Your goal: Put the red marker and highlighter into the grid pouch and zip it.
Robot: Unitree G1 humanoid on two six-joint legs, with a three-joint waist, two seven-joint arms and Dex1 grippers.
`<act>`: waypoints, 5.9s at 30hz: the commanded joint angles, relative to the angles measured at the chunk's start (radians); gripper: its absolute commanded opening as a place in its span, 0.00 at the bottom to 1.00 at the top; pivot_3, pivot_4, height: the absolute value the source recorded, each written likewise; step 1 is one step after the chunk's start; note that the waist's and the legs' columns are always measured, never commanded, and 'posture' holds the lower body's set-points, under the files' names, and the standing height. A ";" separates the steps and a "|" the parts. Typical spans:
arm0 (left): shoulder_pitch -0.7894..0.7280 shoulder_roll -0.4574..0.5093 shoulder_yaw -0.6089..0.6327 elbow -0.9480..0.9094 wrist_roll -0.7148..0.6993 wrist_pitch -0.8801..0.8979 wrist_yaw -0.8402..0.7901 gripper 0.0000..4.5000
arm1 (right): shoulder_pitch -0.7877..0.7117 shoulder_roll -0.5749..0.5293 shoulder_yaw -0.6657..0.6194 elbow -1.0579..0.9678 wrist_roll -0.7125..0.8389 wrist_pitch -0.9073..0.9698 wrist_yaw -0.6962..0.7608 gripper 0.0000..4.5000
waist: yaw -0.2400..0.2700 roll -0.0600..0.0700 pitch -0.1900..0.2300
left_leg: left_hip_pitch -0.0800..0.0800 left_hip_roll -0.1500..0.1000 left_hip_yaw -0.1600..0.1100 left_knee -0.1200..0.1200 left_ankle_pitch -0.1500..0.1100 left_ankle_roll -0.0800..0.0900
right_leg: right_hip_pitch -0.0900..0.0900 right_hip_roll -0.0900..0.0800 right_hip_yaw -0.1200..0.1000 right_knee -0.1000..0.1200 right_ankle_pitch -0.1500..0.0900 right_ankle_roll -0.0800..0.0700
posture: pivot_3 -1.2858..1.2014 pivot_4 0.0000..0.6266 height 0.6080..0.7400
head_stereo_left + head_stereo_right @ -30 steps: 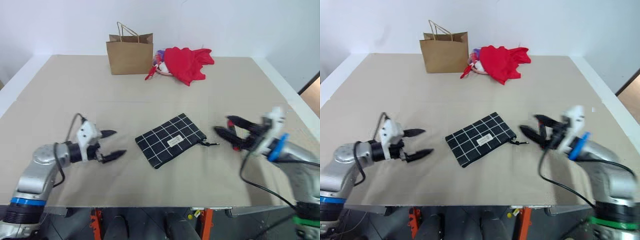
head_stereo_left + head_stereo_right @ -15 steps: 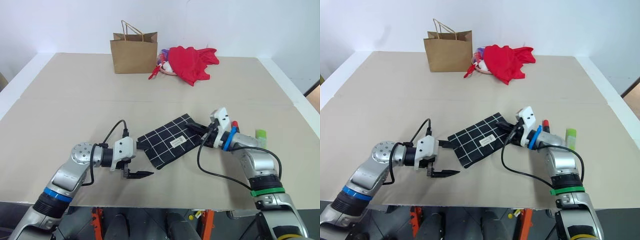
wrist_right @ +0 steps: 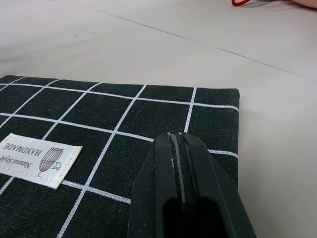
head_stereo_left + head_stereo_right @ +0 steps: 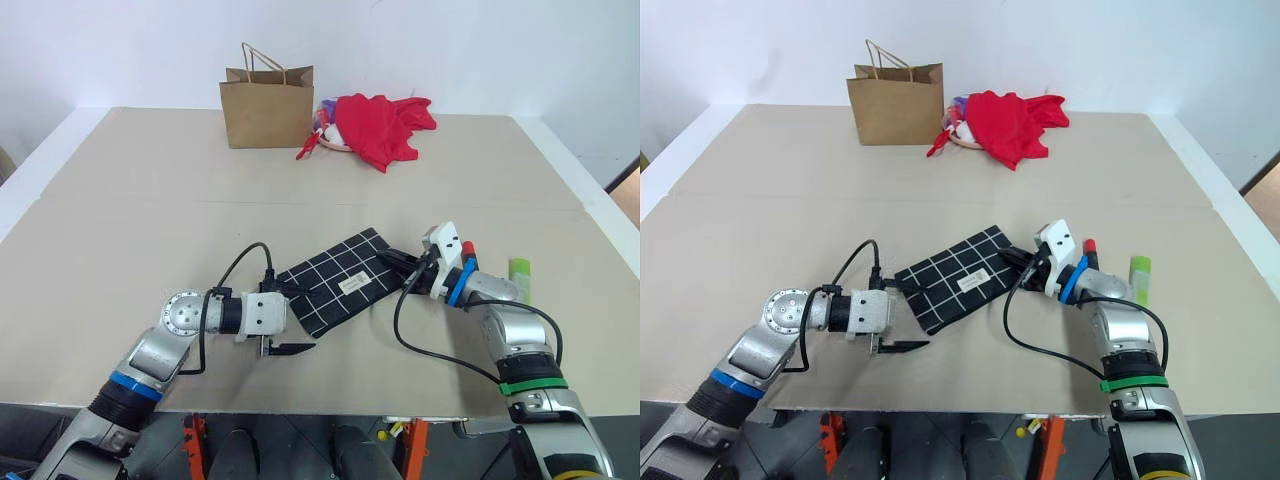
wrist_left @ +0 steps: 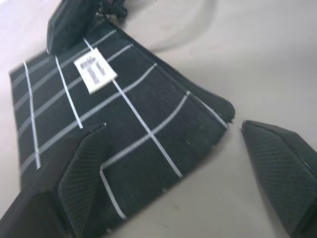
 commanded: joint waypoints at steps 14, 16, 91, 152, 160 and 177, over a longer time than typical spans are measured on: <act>-0.066 0.000 -0.085 0.112 0.168 -0.117 0.071 0.43 | 0.010 0.009 -0.021 -0.076 0.007 0.011 -0.015 0.00 | -0.001 0.002 -0.001 | 0.006 0.000 0.000 0.000 0.001 0.002 | 0.007 0.000 0.000 0.000 -0.003 0.007 | 0.52 0.24 1.00; -0.076 0.006 -0.082 0.133 0.166 -0.126 0.066 0.22 | 0.011 0.009 -0.020 -0.083 0.007 0.015 -0.015 0.00 | -0.002 0.002 -0.001 | 0.006 0.000 0.000 0.000 0.002 0.003 | 0.007 0.000 0.000 0.000 -0.002 0.007 | 0.52 0.24 1.00; -0.150 -0.038 0.129 0.005 -0.378 0.278 -0.306 0.00 | 0.056 0.058 0.298 -0.616 0.083 0.096 0.197 0.01 | 0.004 0.009 0.001 | -0.003 -0.001 -0.023 0.000 0.002 0.006 | 0.007 0.000 -0.022 0.000 -0.008 0.000 | 0.52 0.24 1.00; -0.072 -0.009 0.197 -0.104 -0.490 0.418 -0.230 0.00 | 0.336 -0.140 -0.321 -0.560 0.116 0.326 -0.316 0.14 | 0.004 0.016 0.002 | -0.003 -0.003 -0.025 0.000 0.004 0.005 | 0.009 -0.001 -0.024 0.000 -0.008 0.000 | 0.52 0.24 1.00; -0.086 -0.012 0.189 -0.056 -0.472 0.386 -0.276 0.00 | 0.366 -0.492 -0.388 -0.706 0.490 0.498 0.281 0.14 | 0.010 0.016 0.002 | -0.004 -0.004 -0.026 -0.002 0.002 0.008 | 0.009 -0.001 -0.025 0.000 -0.011 0.000 | 0.52 0.24 1.00; -0.080 -0.031 0.175 -0.086 -0.468 0.381 -0.275 0.00 | 0.457 -0.608 -0.293 -0.636 0.329 0.381 0.454 0.14 | 0.009 0.016 0.002 | -0.004 -0.006 -0.026 0.001 0.001 0.009 | 0.009 -0.004 -0.025 0.000 -0.010 0.002 | 0.52 0.24 1.00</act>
